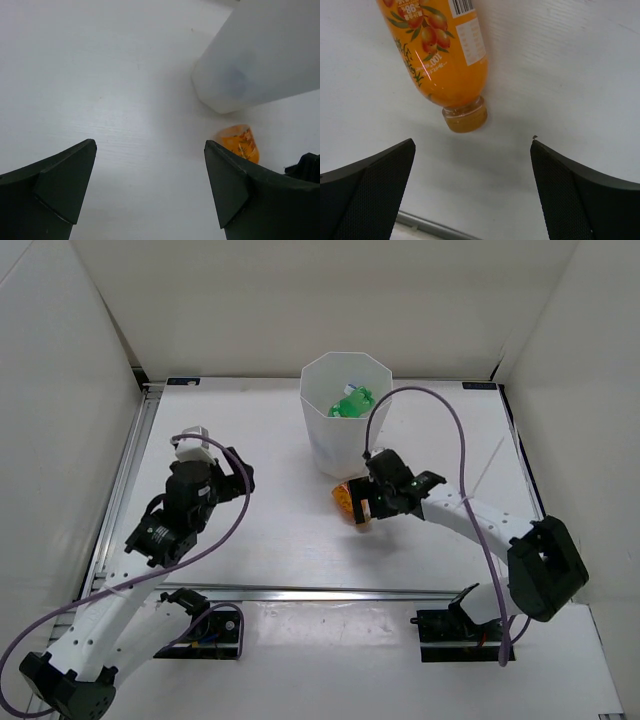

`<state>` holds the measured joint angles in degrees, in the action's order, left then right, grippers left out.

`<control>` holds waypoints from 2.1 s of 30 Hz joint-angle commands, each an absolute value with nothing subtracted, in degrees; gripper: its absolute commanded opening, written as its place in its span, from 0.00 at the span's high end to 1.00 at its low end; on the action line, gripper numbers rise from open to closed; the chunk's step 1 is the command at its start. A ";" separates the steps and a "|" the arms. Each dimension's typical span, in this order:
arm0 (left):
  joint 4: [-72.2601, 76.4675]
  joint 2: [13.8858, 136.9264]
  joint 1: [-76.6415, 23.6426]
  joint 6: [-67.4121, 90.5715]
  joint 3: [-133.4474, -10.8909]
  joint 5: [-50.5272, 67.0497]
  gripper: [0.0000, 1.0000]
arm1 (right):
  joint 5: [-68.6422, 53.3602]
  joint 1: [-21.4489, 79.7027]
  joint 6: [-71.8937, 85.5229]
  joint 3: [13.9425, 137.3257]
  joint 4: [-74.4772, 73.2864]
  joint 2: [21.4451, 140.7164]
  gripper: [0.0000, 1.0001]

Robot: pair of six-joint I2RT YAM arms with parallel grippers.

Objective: Put the plastic bottles in the bin

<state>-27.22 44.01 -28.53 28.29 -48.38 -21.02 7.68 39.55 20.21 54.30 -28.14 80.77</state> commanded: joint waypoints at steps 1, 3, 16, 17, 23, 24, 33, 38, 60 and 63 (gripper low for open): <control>-34.77 41.75 -28.74 30.50 -49.30 -17.93 0.00 | 11.25 40.96 15.38 51.68 -9.96 80.59 0.01; -37.25 41.22 -28.74 31.11 -49.31 -16.79 0.00 | 13.78 40.96 15.38 52.29 -8.71 84.35 0.01; -50.62 40.08 -28.74 32.52 -52.82 -18.36 0.00 | 9.15 41.57 13.27 55.63 1.32 95.53 0.06; -51.15 40.69 -28.74 32.52 -53.43 -19.07 0.00 | 9.14 41.57 13.27 56.16 1.32 96.41 0.07; -52.56 41.75 -28.74 33.13 -53.96 -19.69 0.00 | 7.39 41.57 13.80 56.78 -1.66 98.26 0.29; -52.56 41.75 -28.74 33.13 -53.96 -19.69 0.00 | 7.38 41.57 14.49 56.78 -2.19 98.26 0.30; -51.33 41.22 -28.74 34.37 -52.03 -22.22 0.00 | 8.34 41.74 19.24 55.55 -12.73 88.79 0.42; -49.40 41.22 -28.74 34.37 -50.98 -22.85 0.00 | 12.38 45.09 18.73 67.72 -23.87 79.99 0.44; -47.64 41.93 -28.74 32.17 -52.03 -23.63 0.00 | 9.23 32.08 12.48 129.41 -31.73 109.35 0.00; -47.64 41.31 -28.74 32.17 -51.42 -25.57 0.00 | 9.23 32.08 13.18 124.12 -31.73 104.60 0.00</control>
<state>-48.80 42.78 -28.62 32.82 -51.09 -22.57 9.91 31.55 12.67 126.74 -31.92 110.63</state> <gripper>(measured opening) 0.998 0.998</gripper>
